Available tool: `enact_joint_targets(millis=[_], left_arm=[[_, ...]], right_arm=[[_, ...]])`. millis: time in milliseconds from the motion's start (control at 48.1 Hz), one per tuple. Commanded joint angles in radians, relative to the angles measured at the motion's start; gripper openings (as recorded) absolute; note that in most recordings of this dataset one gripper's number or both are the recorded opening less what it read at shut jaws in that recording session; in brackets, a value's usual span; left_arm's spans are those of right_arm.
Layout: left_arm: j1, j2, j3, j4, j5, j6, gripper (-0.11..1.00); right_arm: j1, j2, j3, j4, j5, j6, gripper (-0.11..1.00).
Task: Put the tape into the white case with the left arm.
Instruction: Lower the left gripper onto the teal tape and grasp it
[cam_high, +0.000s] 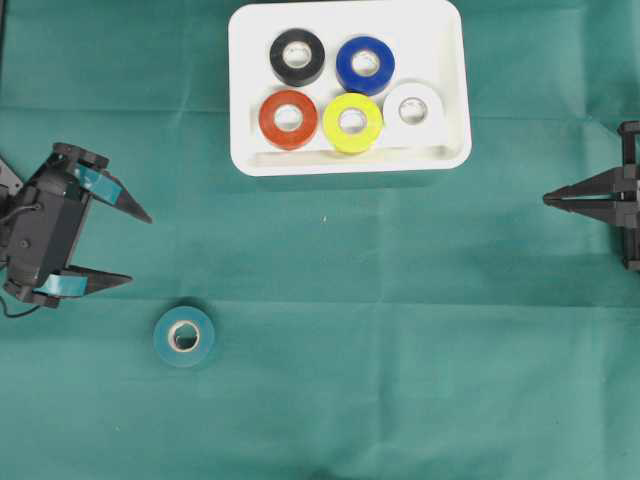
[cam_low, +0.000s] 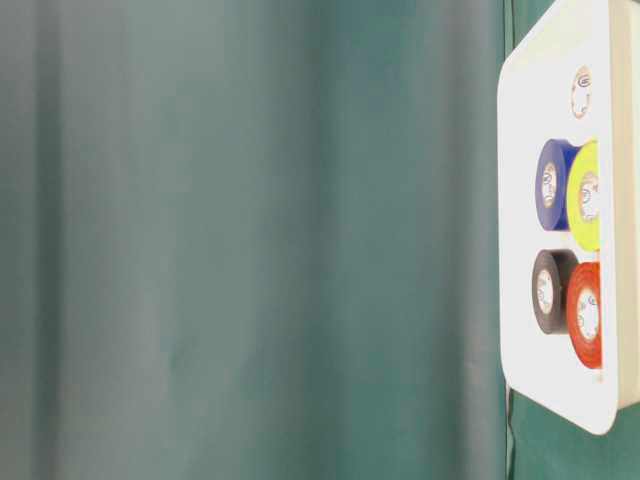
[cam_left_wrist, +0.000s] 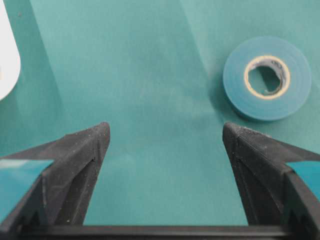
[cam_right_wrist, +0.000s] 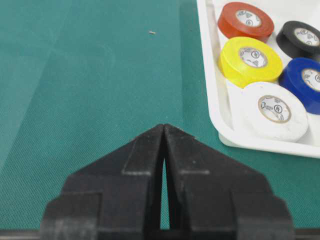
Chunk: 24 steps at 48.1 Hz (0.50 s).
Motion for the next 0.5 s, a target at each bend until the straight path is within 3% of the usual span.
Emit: enact_joint_targets(millis=[0,333,478], left_arm=[[-0.014,0.025,-0.009,-0.002,-0.044,-0.002,0.92],[-0.094,0.181,-0.057,-0.002,-0.11,-0.006,0.92],[-0.114,0.267,-0.094,-0.002,-0.11,-0.043,0.92]], right_arm=[[0.0,0.006,-0.012,0.0,-0.011,0.0,-0.09],[0.0,0.005,-0.011,0.0,-0.009,0.0,-0.09],[0.0,0.006,-0.012,0.0,-0.009,0.0,-0.09]])
